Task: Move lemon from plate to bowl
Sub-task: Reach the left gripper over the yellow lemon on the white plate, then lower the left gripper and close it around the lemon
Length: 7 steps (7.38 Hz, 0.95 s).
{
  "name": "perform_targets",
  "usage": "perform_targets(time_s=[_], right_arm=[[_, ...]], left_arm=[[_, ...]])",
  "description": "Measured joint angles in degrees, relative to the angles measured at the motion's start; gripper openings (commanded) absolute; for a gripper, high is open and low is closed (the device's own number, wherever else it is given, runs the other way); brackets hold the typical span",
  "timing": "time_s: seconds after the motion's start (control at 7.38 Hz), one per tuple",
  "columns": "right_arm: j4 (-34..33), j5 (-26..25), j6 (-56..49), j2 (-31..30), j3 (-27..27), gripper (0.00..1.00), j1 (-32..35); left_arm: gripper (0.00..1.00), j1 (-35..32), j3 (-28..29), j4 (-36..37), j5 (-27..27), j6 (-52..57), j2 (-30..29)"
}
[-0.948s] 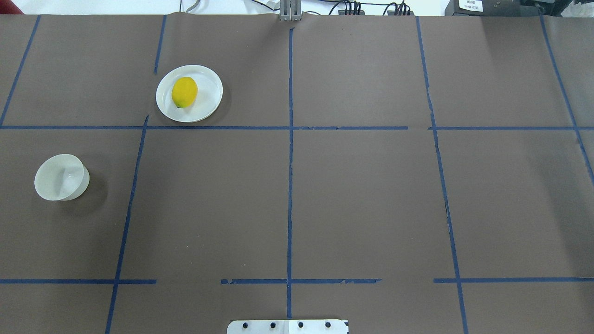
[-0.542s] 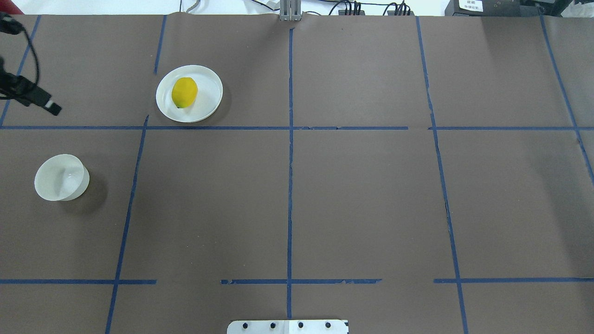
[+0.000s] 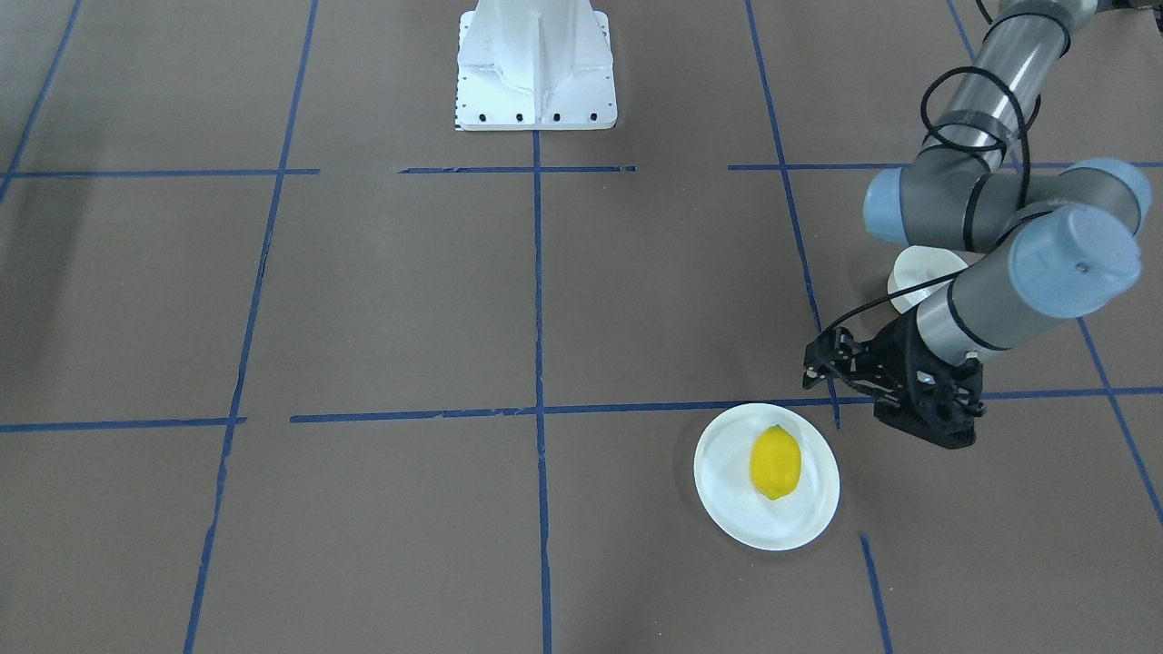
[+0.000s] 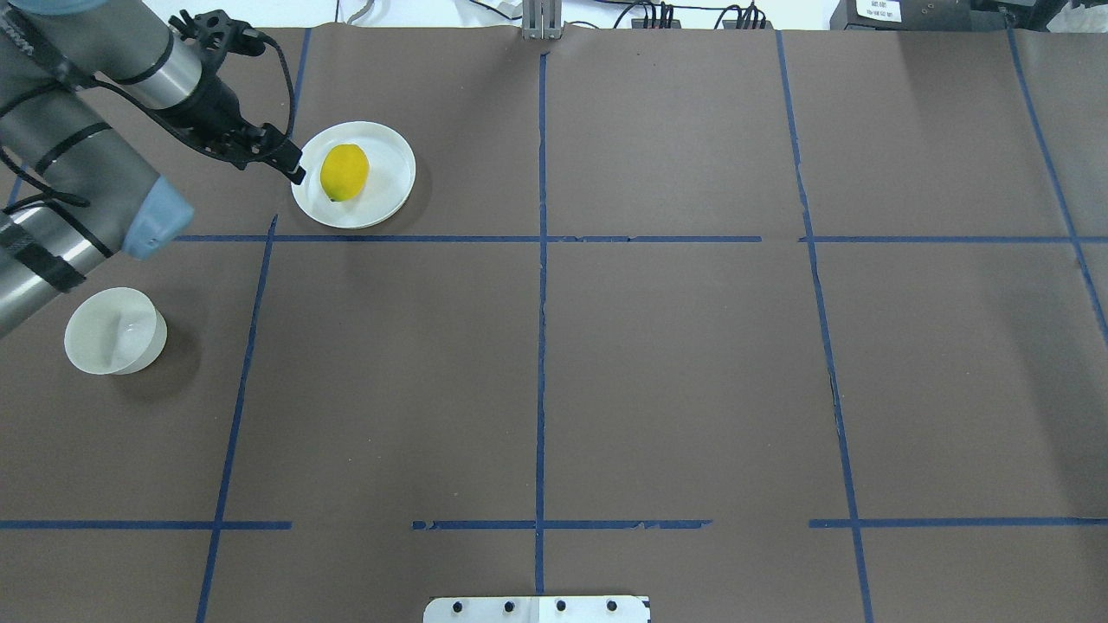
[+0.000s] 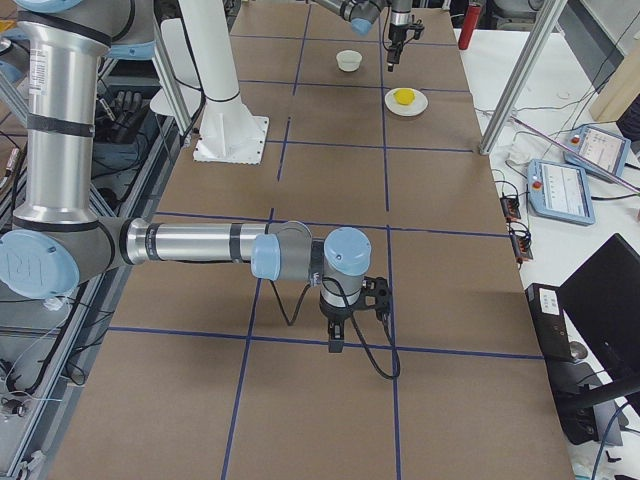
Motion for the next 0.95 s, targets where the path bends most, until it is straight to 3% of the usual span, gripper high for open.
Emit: perform_targets(time_s=[0.27, 0.95], right_arm=[[0.0, 0.0, 0.0, 0.0, 0.0, 1.00, 0.0], [0.0, 0.0, 0.0, 0.0, 0.0, 1.00, 0.0]], left_arm=[[1.00, 2.0, 5.4, -4.2, 4.4, -3.8, -3.4], [1.00, 4.3, 15.5, -9.1, 8.4, -12.8, -9.1]])
